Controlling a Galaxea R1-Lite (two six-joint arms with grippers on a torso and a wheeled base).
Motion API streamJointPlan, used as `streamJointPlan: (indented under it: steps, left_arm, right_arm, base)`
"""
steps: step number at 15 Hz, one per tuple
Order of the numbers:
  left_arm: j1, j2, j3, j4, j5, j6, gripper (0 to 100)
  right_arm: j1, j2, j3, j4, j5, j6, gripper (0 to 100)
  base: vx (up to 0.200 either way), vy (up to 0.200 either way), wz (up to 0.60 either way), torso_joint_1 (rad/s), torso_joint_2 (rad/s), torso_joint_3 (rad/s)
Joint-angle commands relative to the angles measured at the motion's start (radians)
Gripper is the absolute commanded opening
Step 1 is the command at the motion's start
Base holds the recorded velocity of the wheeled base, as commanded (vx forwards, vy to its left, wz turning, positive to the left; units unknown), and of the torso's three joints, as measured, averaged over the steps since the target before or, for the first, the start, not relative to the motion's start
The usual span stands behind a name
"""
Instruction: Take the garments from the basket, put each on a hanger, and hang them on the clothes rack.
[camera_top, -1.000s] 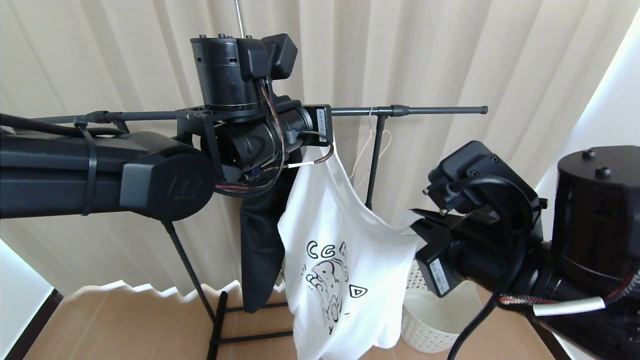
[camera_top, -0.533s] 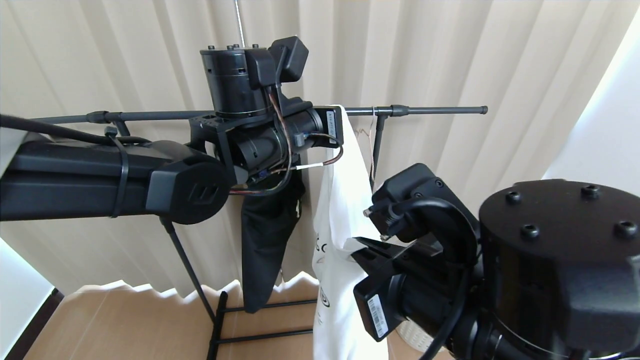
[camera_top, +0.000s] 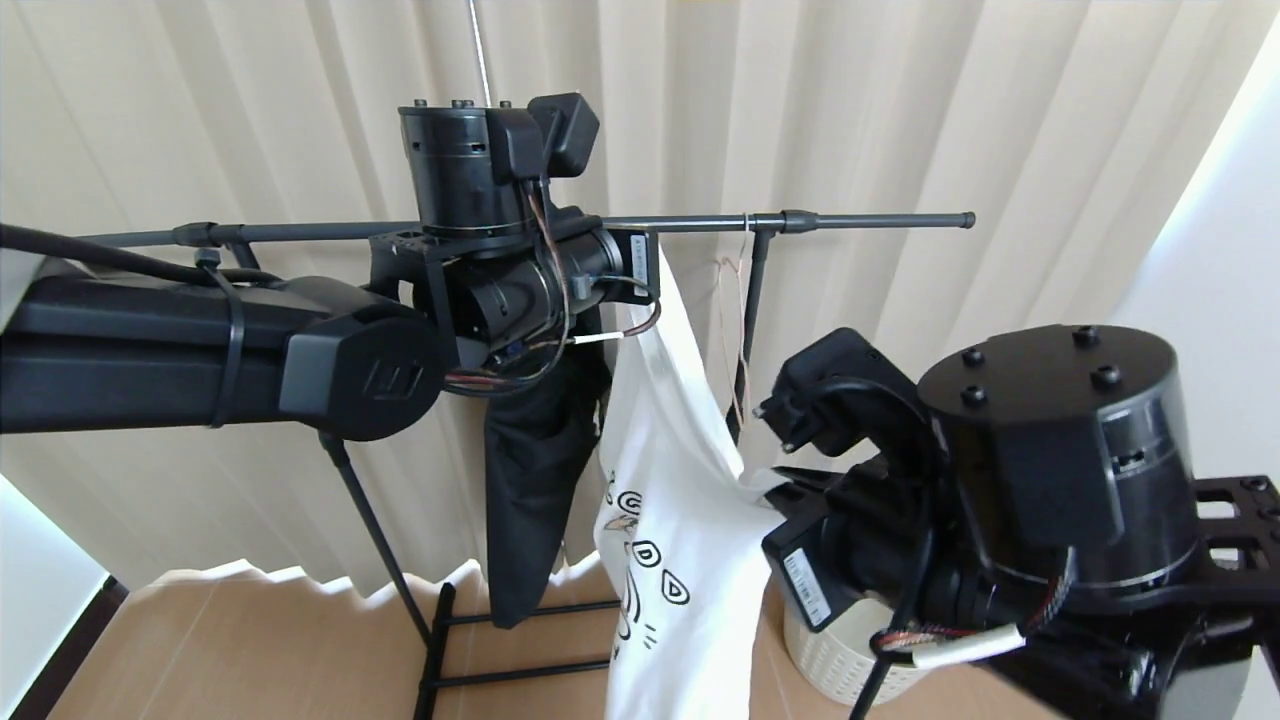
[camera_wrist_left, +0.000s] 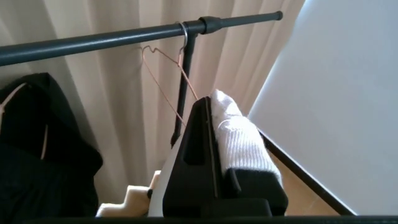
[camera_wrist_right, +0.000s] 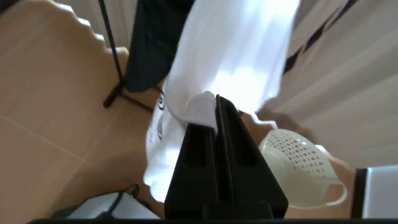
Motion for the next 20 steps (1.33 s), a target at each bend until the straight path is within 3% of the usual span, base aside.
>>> streamJointPlan:
  steps: [1,4,6,9,14,20]
  left_arm:
    - [0.004,-0.046,-0.009,0.089,0.072,0.007,0]
    - [0.001,-0.083,-0.005,0.201,0.144,0.007,0]
    - [-0.005,-0.139,-0.003,0.388,0.19,0.005,0]
    - [-0.045,-0.19,0.048,0.542,0.223,-0.009,0]
    - [-0.179,-0.188,0.232,0.569,0.22,-0.119,0]
    - [-0.343,-0.109,0.221,0.559,0.164,-0.323,0]
  right_arm:
    - [-0.126,-0.046,-0.003,0.053,-0.005,-0.043,0]
    - [-0.221,-0.04,-0.022,0.042,-0.016,-0.062,0]
    - [-0.303,0.012,-0.086,0.03,-0.013,-0.048,0]
    - [-0.314,0.159,-0.181,-0.123,-0.053,0.062,0]
    - [-0.311,0.313,-0.316,-0.255,-0.078,0.194,0]
    - [-0.26,0.371,-0.338,-0.376,-0.078,0.26,0]
  base:
    - [0.0,0.0,0.0,0.0,0.0,0.0]
    - [0.0,0.0,0.0,0.0,0.0,0.0]
    - [0.0,0.0,0.0,0.0,0.0,0.0]
    - [0.0,0.0,0.0,0.0,0.0,0.0]
    - [0.0,0.0,0.0,0.0,0.0,0.0]
    - [0.0,0.0,0.0,0.0,0.0,0.0]
